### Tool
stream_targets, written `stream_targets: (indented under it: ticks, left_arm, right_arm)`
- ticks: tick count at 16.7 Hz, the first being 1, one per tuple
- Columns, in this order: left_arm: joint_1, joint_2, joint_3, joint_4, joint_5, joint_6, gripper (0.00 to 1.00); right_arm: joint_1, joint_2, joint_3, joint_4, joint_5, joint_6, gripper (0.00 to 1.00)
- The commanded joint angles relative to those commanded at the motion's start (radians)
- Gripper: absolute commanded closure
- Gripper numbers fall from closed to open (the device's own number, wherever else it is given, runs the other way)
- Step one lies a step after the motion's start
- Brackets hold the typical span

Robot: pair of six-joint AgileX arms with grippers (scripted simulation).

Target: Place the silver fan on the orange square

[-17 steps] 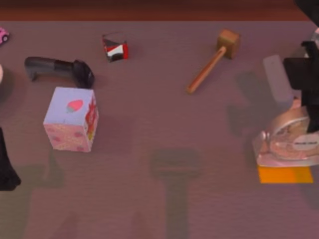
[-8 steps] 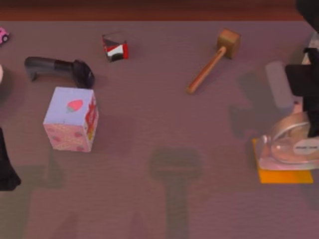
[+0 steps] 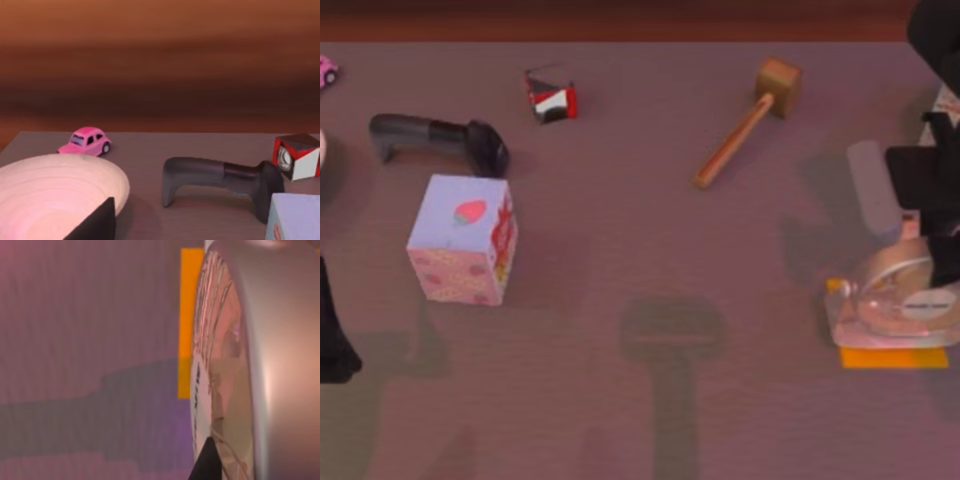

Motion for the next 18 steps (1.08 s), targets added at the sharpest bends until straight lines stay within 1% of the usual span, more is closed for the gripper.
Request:
stream_targets:
  ticks: [12,13,18]
  left_arm:
    - [0.000,0.000,0.000,0.000,0.000,0.000,0.00]
    - [0.000,0.000,0.000,0.000,0.000,0.000,0.00]
    - [0.000,0.000,0.000,0.000,0.000,0.000,0.00]
  right_arm:
    - [0.000,0.000,0.000,0.000,0.000,0.000,0.02]
    - [0.000,0.000,0.000,0.000,0.000,0.000,0.00]
    - [0.000,0.000,0.000,0.000,0.000,0.000,0.00]
